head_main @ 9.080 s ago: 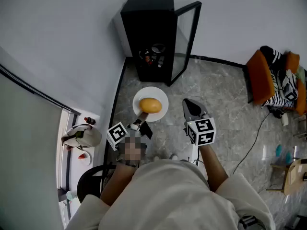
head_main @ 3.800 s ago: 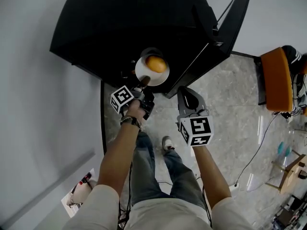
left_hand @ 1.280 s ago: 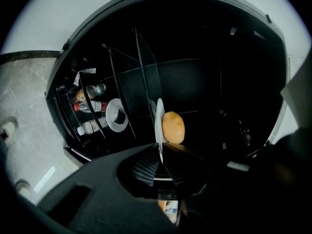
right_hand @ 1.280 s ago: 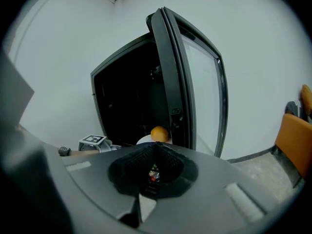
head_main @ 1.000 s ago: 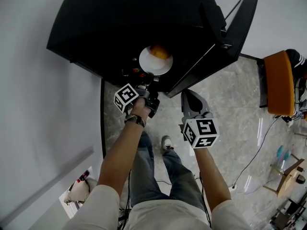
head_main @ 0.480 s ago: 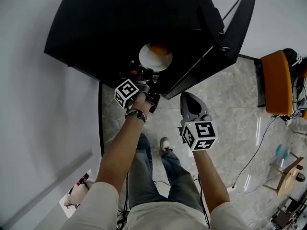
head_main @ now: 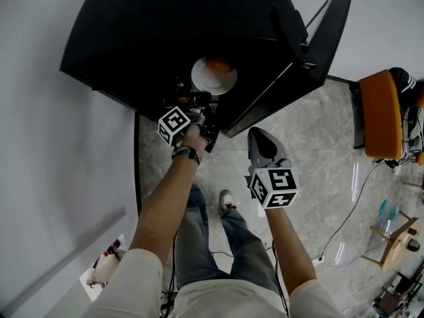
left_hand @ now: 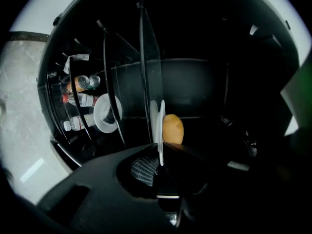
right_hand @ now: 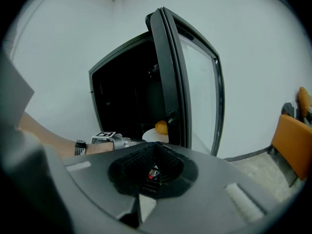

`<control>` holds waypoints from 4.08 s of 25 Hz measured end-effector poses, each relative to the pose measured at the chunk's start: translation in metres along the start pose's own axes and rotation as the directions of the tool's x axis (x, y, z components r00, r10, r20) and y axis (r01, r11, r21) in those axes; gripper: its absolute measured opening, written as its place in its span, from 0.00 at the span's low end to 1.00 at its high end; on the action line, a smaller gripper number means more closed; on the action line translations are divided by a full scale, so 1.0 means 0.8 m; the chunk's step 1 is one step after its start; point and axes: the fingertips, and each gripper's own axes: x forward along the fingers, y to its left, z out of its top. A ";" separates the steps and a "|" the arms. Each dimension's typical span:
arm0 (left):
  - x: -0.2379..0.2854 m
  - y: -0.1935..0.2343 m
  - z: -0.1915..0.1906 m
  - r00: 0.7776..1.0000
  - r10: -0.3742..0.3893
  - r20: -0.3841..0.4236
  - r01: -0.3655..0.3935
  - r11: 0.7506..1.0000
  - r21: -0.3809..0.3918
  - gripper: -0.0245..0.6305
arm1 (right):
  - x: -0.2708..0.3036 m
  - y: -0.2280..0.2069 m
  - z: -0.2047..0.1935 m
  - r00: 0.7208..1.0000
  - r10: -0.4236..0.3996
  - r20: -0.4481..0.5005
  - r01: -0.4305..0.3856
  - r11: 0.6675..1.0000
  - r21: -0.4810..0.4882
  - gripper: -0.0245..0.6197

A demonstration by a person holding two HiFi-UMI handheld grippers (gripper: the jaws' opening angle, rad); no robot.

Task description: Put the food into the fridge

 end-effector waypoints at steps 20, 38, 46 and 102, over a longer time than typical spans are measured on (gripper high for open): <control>-0.057 -0.056 -0.042 0.994 0.049 -0.100 -0.004 0.911 0.413 0.03 | -0.027 -0.001 0.058 0.999 0.049 0.019 -0.048 0.997 -0.059 0.05; -0.144 -0.188 -0.097 0.971 0.186 -0.151 0.077 0.352 0.933 0.04 | -0.088 0.023 0.131 0.990 0.126 0.059 -0.110 0.969 -0.220 0.05; -0.201 -0.266 -0.112 0.982 0.148 -0.114 0.086 0.184 0.979 0.04 | -0.136 0.053 0.178 0.978 0.168 0.122 -0.127 0.949 -0.289 0.05; -0.342 -0.563 -0.202 0.997 -0.035 -0.070 0.060 -0.222 0.973 0.04 | -0.304 0.147 0.358 0.877 0.435 0.206 -0.269 0.798 -0.540 0.05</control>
